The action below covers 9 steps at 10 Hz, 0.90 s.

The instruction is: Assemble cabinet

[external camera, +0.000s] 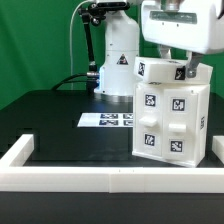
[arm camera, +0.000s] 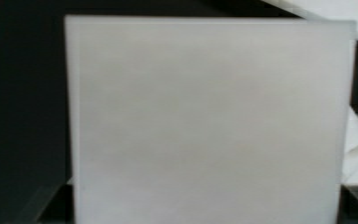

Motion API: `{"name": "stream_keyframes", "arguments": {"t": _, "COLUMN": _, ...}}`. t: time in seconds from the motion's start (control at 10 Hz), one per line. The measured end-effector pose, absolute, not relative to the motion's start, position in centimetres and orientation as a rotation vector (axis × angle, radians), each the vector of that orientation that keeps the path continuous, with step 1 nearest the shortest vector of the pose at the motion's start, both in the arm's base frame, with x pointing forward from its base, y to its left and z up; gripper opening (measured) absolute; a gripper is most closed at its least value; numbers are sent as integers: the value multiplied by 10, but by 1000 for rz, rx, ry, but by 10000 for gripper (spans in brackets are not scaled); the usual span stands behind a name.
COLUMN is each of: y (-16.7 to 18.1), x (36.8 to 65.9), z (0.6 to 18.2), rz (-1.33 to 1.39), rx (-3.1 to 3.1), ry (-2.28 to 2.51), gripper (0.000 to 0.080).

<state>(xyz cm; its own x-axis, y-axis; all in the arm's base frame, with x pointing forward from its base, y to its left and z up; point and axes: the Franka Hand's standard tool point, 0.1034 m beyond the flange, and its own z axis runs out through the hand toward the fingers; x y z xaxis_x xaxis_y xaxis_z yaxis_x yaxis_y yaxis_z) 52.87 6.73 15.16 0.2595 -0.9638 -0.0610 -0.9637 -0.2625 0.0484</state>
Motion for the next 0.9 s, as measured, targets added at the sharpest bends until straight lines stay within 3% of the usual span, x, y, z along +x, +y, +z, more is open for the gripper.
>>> {"name": "stream_keyframes", "arguments": {"t": 0.1, "y": 68, "x": 528, "z": 151, "rz": -123, "rx": 2495, "ry": -1903, "gripper": 568}}
{"name": "stream_keyframes", "arguments": {"t": 0.2, "y": 68, "x": 528, "z": 151, "rz": -124, "rx": 2498, "ry": -1897, "gripper": 742}}
{"name": "stream_keyframes", "arguments": {"t": 0.3, "y": 68, "x": 528, "z": 151, "rz": -124, "rx": 2499, "ry": -1896, "gripper": 742}}
{"name": "stream_keyframes", "arguments": {"t": 0.4, "y": 69, "x": 528, "z": 152, "rz": -124, "rx": 2500, "ry": -1896, "gripper": 791}}
{"name": "stream_keyframes", "arguments": {"t": 0.8, "y": 70, "x": 529, "z": 178, "rz": -135, "rx": 2549, "ry": -1922, "gripper": 797}}
{"name": "stream_keyframes", "arguments": {"t": 0.9, "y": 71, "x": 529, "z": 175, "rz": -137, "rx": 2555, "ry": -1908, "gripper": 797}}
